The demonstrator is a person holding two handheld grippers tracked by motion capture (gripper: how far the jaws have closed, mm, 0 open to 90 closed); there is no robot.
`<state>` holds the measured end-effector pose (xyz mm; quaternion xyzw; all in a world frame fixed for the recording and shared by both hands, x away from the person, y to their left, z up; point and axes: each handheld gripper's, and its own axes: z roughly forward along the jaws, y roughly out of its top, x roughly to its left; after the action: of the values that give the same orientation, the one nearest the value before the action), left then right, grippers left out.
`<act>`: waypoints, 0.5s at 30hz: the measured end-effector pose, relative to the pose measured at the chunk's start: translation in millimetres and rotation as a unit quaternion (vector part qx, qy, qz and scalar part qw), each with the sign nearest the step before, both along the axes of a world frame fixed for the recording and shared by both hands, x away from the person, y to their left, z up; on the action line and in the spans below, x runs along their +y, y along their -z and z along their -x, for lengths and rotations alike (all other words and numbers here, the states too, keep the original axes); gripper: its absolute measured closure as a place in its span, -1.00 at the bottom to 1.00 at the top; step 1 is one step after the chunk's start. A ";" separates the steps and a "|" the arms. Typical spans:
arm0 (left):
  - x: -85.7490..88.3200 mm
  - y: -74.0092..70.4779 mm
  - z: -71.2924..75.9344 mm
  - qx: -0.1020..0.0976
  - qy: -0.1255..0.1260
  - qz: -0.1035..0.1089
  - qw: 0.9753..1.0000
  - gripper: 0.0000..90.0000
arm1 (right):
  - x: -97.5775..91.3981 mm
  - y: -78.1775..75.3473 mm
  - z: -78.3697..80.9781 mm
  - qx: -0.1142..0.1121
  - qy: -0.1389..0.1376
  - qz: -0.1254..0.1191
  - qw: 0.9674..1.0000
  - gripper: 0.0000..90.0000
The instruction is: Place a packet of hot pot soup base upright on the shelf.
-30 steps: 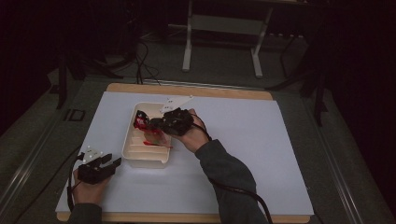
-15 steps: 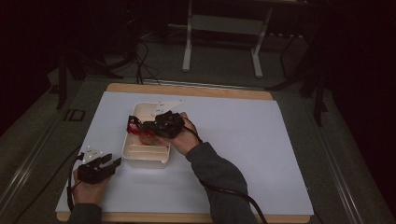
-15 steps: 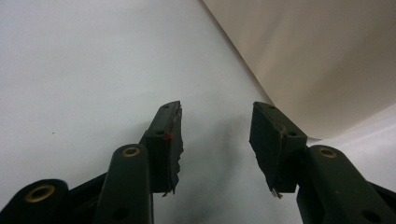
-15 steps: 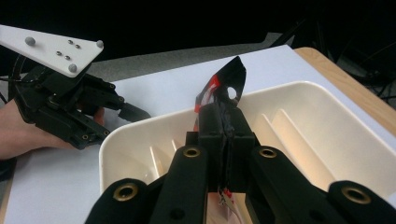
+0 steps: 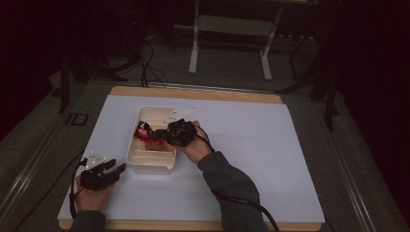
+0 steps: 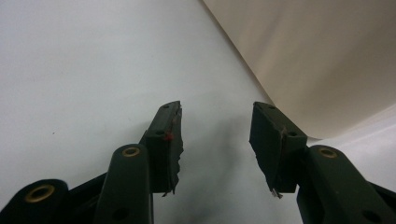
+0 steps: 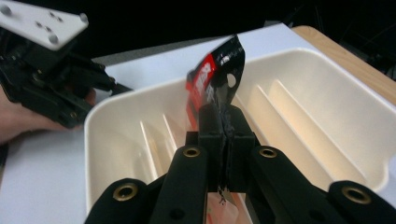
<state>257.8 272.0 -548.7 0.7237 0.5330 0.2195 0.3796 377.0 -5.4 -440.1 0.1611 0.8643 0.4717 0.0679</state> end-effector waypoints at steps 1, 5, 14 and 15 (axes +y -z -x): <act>0.0 0.0 0.0 0.000 0.000 0.000 1.000 0.20 | -1.7 1.5 -0.1 0.000 0.001 0.003 1.000 0.96; 0.1 -0.1 0.0 0.002 0.000 -0.001 1.000 0.20 | -6.8 8.0 -1.1 -0.001 0.008 0.017 1.000 0.96; 0.3 0.1 -0.1 0.001 0.000 0.001 1.000 0.20 | -6.9 3.9 0.8 0.000 0.013 0.029 1.000 0.69; 0.3 0.1 -0.1 0.000 0.000 0.001 1.000 0.20 | -7.2 2.7 1.2 0.000 0.014 0.029 0.999 0.63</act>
<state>257.9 272.3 -548.7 0.7233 0.5336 0.2190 0.3797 375.8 -12.5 -442.8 0.1714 0.8753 0.4452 0.0795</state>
